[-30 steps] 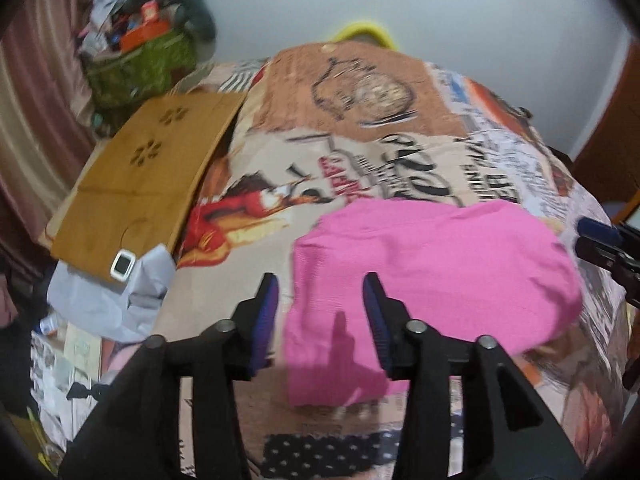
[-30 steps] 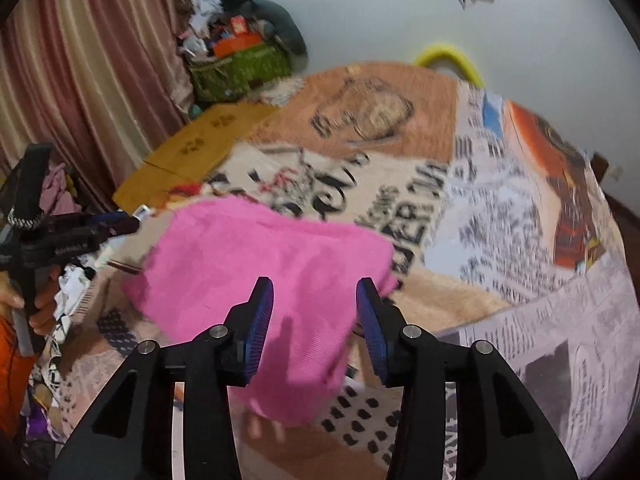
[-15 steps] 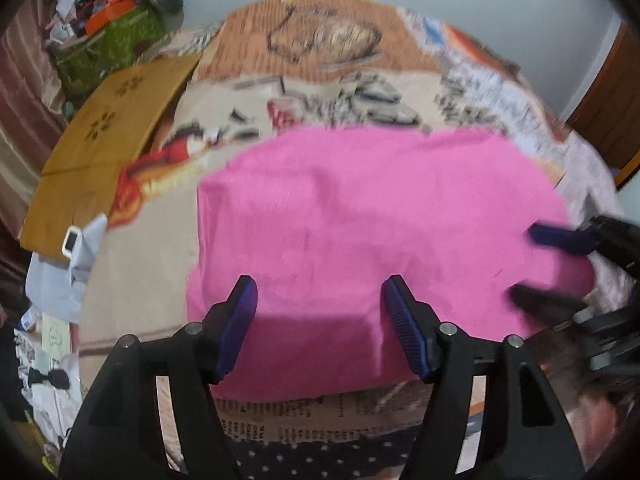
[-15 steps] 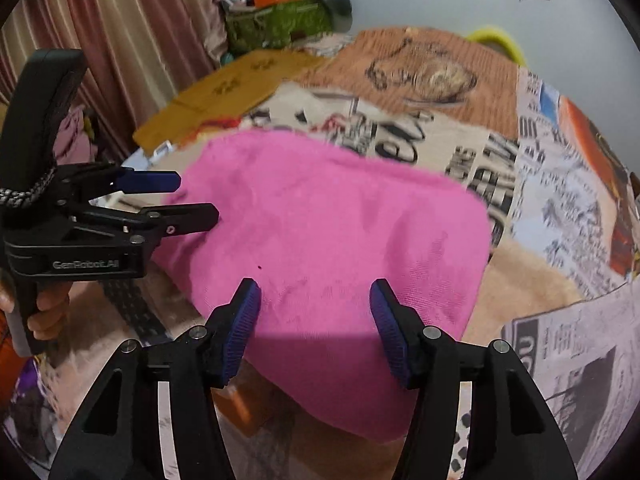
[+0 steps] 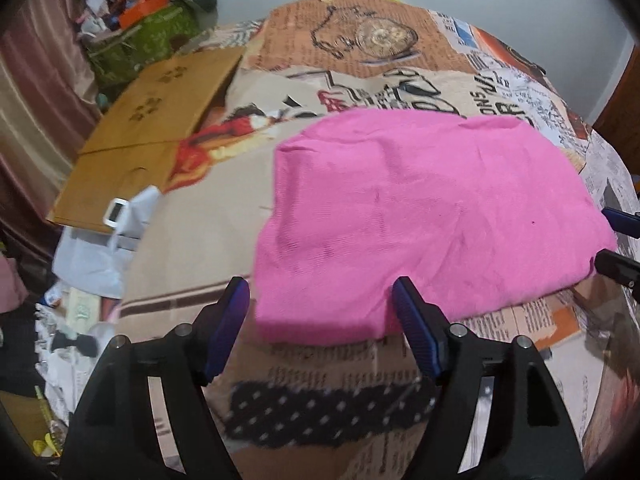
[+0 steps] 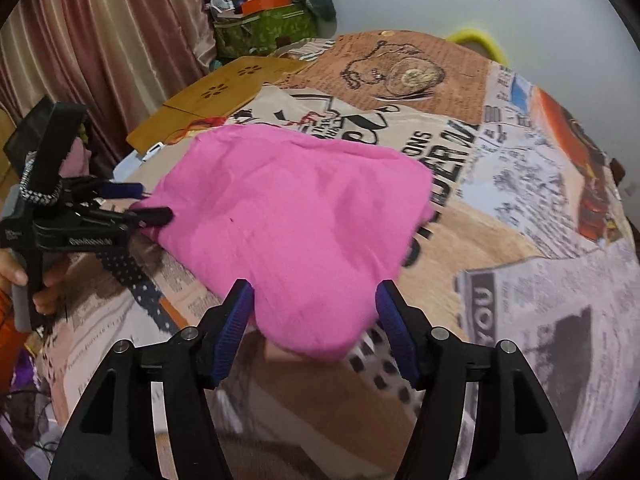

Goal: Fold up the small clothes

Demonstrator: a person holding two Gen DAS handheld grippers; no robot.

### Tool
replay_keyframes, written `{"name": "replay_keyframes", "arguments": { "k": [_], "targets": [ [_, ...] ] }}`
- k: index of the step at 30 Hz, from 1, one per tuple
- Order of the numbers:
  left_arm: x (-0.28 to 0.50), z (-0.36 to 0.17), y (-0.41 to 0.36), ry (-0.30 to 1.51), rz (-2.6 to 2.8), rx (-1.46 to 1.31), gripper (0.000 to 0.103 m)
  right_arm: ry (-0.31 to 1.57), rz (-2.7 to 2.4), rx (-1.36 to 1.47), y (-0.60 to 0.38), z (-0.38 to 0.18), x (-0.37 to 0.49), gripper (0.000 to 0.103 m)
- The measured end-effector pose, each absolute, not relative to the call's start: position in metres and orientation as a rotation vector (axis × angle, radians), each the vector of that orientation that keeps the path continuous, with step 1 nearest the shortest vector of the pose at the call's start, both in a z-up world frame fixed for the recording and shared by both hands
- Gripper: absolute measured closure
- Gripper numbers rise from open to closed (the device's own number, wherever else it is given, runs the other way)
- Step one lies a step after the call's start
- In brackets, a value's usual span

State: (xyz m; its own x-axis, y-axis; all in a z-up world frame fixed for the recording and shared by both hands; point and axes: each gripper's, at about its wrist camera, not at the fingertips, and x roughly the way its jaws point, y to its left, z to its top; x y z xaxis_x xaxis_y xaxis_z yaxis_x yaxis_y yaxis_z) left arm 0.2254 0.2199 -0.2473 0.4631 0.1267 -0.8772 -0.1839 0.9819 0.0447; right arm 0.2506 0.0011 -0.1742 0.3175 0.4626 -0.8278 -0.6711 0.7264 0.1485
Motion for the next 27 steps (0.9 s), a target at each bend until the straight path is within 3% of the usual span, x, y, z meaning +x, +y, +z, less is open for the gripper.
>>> {"name": "replay_keyframes", "arguments": {
  "k": [6, 17, 27],
  "targets": [
    [0.199, -0.194, 0.216, 0.955, 0.201, -0.068, 0.03, 0.915, 0.734, -0.177, -0.022, -0.138, 0.238, 0.043],
    [0.108, -0.037, 0.164, 0.499, 0.118, -0.071, 0.03, 0.539, 0.771, -0.039, -0.051, -0.022, 0.179, 0.043],
    [0.027, 0.014, 0.112, 0.242, 0.128, -0.002, 0.029, 0.244, 0.776, 0.035, -0.07, 0.036, 0.102, 0.043]
  ]
}}
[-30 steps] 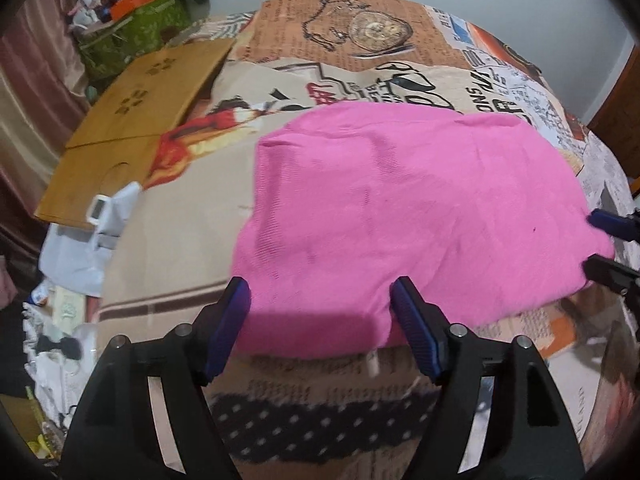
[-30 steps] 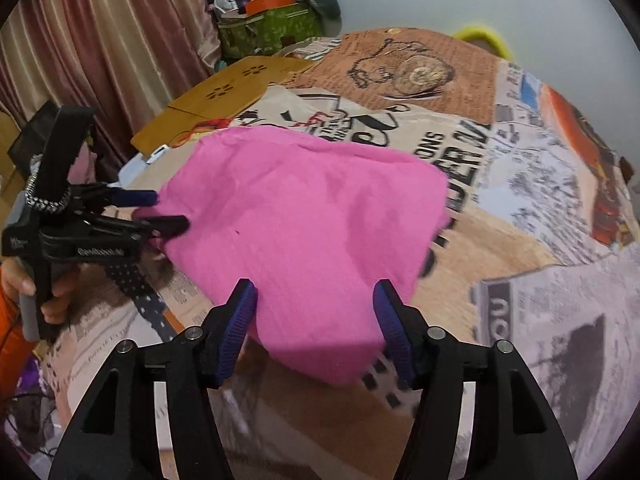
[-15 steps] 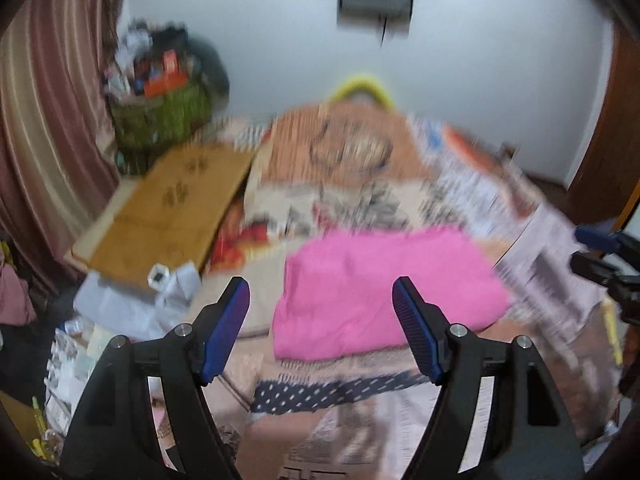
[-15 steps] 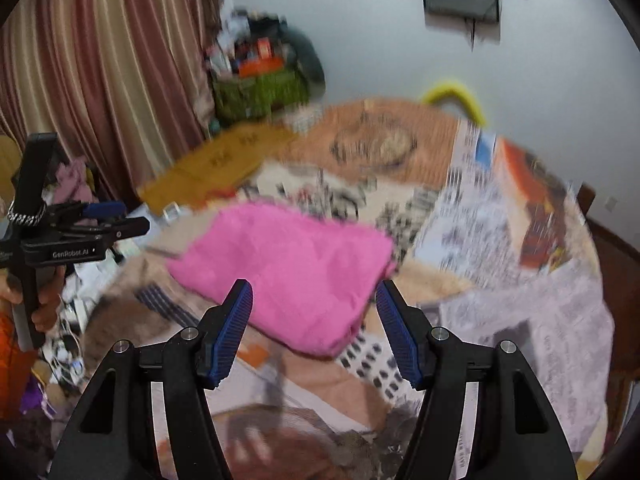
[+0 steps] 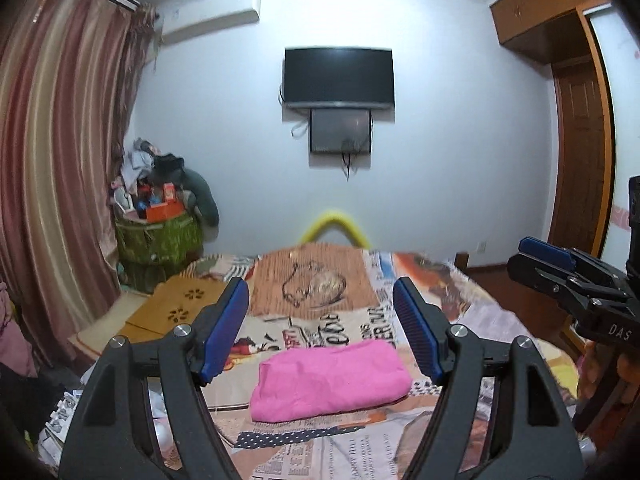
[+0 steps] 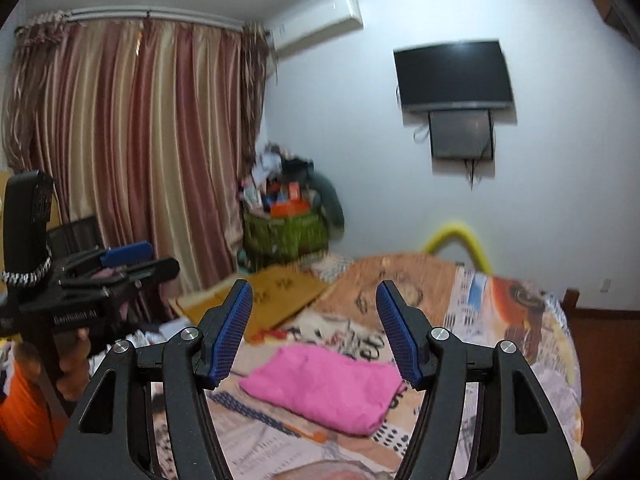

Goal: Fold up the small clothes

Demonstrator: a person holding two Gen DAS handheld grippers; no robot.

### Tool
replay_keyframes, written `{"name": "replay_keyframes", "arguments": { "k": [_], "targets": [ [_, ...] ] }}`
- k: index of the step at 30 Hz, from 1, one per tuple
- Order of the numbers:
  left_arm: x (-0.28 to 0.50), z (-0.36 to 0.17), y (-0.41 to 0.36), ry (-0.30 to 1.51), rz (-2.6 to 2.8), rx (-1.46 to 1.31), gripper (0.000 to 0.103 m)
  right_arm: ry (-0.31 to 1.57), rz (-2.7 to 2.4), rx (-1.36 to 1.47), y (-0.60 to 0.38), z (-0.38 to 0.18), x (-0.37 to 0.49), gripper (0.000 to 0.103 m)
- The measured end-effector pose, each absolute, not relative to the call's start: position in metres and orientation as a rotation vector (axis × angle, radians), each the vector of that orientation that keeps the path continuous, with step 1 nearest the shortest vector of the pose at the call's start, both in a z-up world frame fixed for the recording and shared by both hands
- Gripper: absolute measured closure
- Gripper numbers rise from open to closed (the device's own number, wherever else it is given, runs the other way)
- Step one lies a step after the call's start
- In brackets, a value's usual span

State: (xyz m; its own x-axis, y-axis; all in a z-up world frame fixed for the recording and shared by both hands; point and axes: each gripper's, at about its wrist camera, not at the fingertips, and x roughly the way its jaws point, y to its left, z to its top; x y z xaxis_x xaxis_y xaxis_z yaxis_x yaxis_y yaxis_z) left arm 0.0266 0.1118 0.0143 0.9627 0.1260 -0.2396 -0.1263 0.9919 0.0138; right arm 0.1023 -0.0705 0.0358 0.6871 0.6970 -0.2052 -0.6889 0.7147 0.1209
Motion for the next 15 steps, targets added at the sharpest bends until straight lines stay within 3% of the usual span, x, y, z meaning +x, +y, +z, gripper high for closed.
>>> {"name": "replay_keyframes", "arguments": {
  "k": [3, 11, 15],
  "targets": [
    [0.013, 0.016, 0.104, 0.215, 0.14, -0.003, 0.026, 0.207, 0.762, 0.061, -0.076, 0.04, 0.086, 0.041],
    [-0.007, 0.014, 0.092, 0.188, 0.136, -0.021, 0.004, 0.174, 0.71, 0.045, -0.078, 0.038, 0.073, 0.017],
    [-0.012, 0.014, 0.092, 0.18, 0.131, -0.039, 0.0, 0.177, 0.678, 0.042, -0.079, 0.035, 0.072, 0.0]
  ]
}}
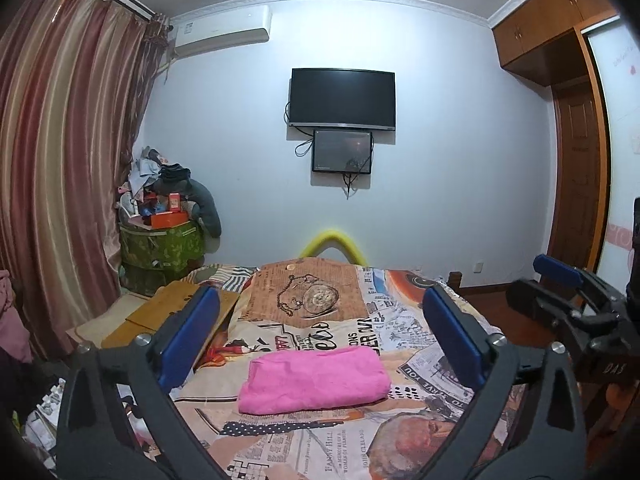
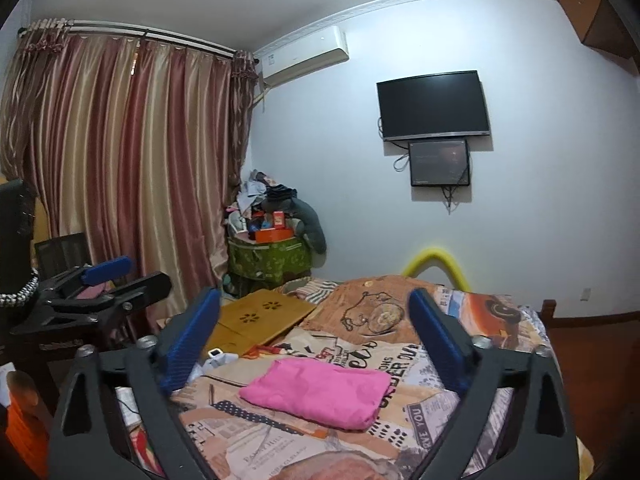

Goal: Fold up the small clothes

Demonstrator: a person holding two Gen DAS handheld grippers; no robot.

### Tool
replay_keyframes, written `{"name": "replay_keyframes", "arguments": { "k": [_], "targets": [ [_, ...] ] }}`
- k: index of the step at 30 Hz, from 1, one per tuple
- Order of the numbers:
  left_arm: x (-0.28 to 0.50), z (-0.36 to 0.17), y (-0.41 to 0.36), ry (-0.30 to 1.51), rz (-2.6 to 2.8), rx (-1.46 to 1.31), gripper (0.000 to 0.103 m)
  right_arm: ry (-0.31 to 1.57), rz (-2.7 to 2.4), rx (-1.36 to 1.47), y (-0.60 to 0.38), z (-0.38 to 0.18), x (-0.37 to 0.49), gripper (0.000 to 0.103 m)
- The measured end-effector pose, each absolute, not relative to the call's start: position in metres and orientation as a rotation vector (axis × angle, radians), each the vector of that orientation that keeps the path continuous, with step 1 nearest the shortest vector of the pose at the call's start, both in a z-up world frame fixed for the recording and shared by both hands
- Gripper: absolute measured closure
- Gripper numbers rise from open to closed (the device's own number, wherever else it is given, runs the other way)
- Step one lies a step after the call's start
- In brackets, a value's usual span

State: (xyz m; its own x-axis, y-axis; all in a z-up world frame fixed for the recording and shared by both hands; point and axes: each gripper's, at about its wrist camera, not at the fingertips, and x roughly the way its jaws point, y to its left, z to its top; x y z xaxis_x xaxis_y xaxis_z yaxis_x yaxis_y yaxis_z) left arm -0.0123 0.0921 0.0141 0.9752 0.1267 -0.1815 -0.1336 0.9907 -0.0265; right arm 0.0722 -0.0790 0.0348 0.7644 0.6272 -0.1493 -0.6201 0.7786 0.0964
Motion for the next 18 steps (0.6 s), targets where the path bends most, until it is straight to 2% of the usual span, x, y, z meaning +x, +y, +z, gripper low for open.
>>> {"name": "replay_keyframes", "arguments": {
  "k": [18],
  "targets": [
    [-0.0117, 0.0047, 0.0931, 0.207, 0.141, -0.068, 0.0, 0.201, 0.651, 0.034, -0.0849, 0.0288, 0.0625, 0.0]
  ]
}}
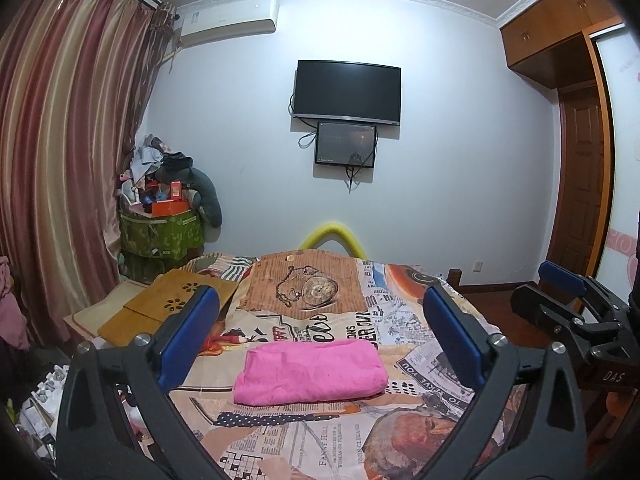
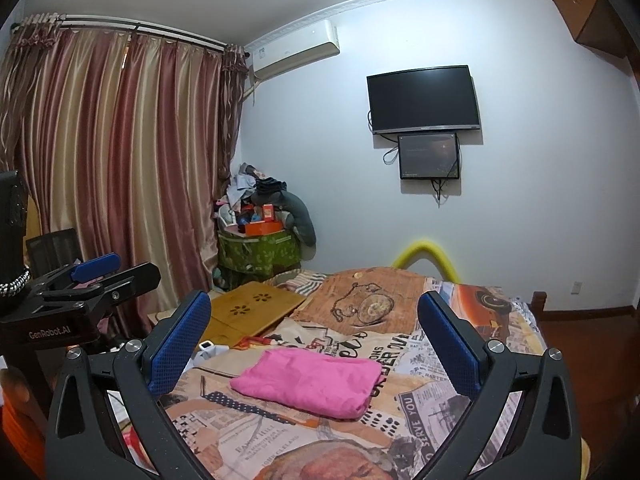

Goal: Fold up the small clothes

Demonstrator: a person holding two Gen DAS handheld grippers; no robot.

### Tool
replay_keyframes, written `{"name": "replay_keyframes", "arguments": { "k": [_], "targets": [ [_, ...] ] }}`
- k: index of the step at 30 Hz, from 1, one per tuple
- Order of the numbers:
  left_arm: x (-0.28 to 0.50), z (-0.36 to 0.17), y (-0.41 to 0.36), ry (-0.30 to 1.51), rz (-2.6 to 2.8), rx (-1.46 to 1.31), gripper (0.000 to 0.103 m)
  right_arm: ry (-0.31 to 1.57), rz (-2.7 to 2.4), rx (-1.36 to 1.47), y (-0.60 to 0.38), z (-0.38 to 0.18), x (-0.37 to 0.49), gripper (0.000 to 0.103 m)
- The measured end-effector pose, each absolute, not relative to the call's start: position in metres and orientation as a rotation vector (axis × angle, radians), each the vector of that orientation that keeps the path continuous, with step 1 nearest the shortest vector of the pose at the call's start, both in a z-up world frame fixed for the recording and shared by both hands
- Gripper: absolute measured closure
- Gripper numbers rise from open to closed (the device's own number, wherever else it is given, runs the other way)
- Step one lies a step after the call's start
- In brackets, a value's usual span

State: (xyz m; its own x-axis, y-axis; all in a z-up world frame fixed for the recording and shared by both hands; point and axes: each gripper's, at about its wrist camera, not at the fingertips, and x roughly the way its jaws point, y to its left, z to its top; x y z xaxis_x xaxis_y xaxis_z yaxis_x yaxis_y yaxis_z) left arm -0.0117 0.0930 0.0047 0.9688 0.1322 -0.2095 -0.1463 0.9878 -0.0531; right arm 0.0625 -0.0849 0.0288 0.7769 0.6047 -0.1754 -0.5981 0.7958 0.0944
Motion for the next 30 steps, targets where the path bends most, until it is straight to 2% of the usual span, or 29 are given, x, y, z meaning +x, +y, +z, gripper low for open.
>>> {"name": "replay_keyframes", "arguments": {
  "k": [30],
  "targets": [
    [-0.0101, -0.0004, 0.095, 0.218, 0.136, -0.082, 0.0, 0.223, 0.644, 0.033, -0.0846, 0.0308, 0.063, 0.0]
  ]
}}
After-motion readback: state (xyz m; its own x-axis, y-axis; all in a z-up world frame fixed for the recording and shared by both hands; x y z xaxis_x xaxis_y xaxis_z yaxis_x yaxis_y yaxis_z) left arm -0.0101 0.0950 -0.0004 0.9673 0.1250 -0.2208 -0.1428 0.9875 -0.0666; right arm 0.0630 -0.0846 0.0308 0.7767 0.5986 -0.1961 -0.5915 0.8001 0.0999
